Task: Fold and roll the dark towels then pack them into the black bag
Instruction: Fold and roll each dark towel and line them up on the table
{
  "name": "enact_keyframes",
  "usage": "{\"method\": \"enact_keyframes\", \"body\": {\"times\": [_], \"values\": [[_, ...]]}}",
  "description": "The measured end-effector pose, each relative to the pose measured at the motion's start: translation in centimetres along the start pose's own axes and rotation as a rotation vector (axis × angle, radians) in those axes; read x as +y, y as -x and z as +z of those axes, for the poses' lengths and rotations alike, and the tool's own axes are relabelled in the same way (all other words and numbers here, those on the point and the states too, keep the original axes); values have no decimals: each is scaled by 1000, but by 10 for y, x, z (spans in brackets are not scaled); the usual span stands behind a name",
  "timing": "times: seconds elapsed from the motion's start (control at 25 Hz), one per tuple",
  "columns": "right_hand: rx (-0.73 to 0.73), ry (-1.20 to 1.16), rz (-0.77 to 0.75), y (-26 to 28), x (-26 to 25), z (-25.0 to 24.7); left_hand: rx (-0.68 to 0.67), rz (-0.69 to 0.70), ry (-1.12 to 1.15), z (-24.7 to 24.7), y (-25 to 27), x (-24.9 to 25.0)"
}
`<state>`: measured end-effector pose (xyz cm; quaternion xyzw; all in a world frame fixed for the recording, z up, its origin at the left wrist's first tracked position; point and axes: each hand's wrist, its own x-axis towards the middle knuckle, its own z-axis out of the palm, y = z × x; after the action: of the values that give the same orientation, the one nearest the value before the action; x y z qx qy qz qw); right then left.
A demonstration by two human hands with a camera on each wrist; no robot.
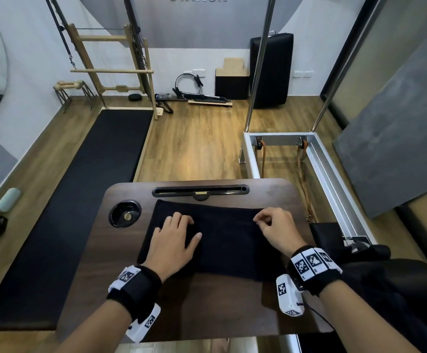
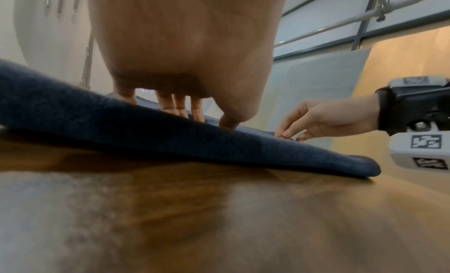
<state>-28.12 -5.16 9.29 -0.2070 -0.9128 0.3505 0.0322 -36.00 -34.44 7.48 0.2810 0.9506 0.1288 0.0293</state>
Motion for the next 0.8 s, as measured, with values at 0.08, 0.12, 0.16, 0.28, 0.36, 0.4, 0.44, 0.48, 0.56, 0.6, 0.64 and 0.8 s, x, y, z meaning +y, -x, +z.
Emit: {"method": "enact_keyframes", "body": {"times": [0.08,0.12,0.16,0.28,0.36,0.4,0.44,0.48,0.56,0.6,0.64,0.8], "values": [[-8,53,8,16,-6,-4,-4,-15,-64,-3,-5,-3],[-25,98,0,27,-10,-4,-13,-22,-93,-4,-8,-4],[-49,150,-23,40,-13,-2,-27,-29,-123,-5,-12,-5],[-163,178,-107,87,-27,12,-94,-27,-160,-10,-22,2],[-232,107,-181,118,-37,25,-150,11,-198,-12,-20,10],[-251,87,-218,130,-42,32,-175,32,-199,-13,-15,14],[-263,67,-248,143,-45,40,-199,51,-190,-13,-4,17],[-269,36,-260,155,-48,48,-221,67,-176,-12,9,19],[-263,0,-269,178,-50,61,-215,97,-145,-4,45,21],[-245,20,-283,188,-48,67,-191,112,-125,1,65,22],[-220,60,-306,198,-47,72,-159,129,-112,6,86,22],[-123,179,-401,225,-40,82,-57,204,-68,23,161,16]]}}
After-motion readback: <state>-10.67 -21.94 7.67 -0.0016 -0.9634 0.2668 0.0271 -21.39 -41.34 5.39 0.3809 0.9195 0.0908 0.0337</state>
